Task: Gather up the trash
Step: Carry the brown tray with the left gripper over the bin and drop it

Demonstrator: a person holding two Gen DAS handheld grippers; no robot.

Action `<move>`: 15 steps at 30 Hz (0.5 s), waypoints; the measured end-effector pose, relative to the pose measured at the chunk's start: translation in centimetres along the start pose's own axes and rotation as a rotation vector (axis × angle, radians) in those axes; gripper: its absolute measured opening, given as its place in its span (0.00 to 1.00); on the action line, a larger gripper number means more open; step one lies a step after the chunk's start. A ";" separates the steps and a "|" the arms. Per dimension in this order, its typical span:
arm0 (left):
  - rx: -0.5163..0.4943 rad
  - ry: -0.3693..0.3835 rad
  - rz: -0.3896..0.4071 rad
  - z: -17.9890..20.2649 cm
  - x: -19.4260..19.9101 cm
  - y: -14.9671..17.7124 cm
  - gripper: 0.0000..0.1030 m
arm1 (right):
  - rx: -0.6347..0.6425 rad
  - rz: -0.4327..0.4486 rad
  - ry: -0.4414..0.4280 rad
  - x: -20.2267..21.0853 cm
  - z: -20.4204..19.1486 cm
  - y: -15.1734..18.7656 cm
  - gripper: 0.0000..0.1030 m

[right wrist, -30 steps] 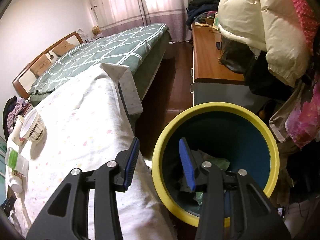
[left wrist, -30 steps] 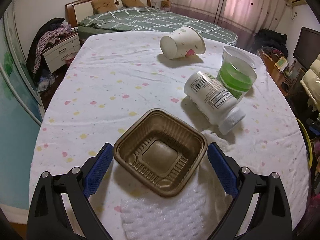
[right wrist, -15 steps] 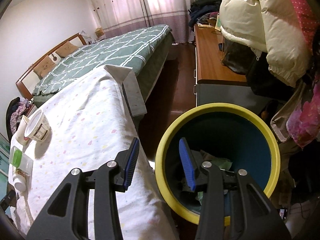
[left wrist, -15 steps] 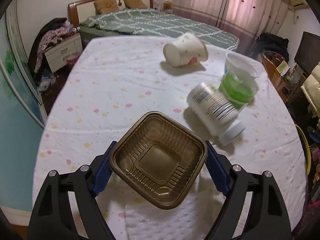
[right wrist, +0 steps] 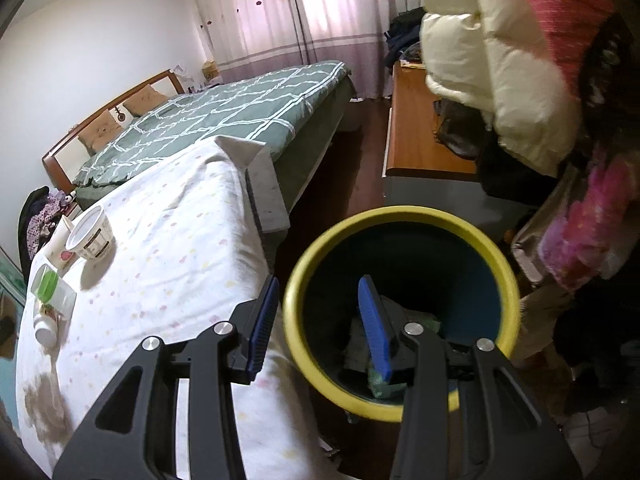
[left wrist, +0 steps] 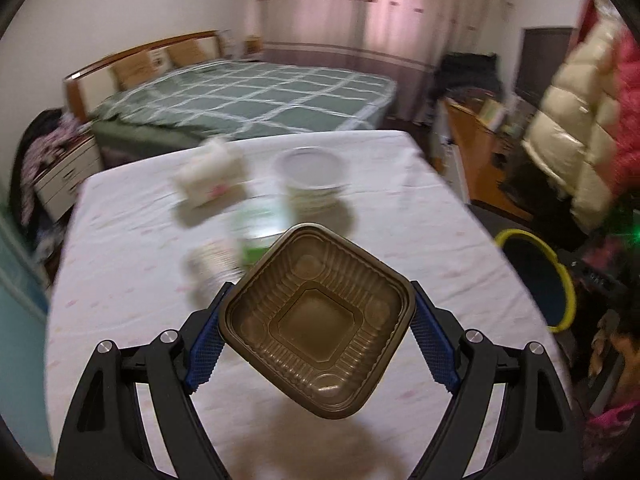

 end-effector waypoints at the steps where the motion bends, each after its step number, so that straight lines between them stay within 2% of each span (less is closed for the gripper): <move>1: -0.024 0.034 -0.007 1.9 -0.7 -0.6 0.80 | 0.005 0.004 0.008 0.4 0.5 0.2 0.39; 5: -0.094 0.123 -0.031 7.7 -2.9 -1.9 0.80 | 0.005 0.019 0.042 2.0 3.0 1.2 0.39; 9: -0.189 0.216 -0.065 15.4 -5.7 -3.2 0.80 | -0.021 0.034 0.065 3.1 5.5 1.9 0.39; 15: -0.319 0.305 -0.114 25.4 -9.6 -3.7 0.81 | -0.068 0.044 0.096 4.1 8.9 2.8 0.40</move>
Point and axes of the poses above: each gripper's, at about its wrist camera, not at the fingertips, and x roughly against the way its jaws point, z to its right, y to its underside, the point moved 1 cm from there along -x, roughly the way its jaws point
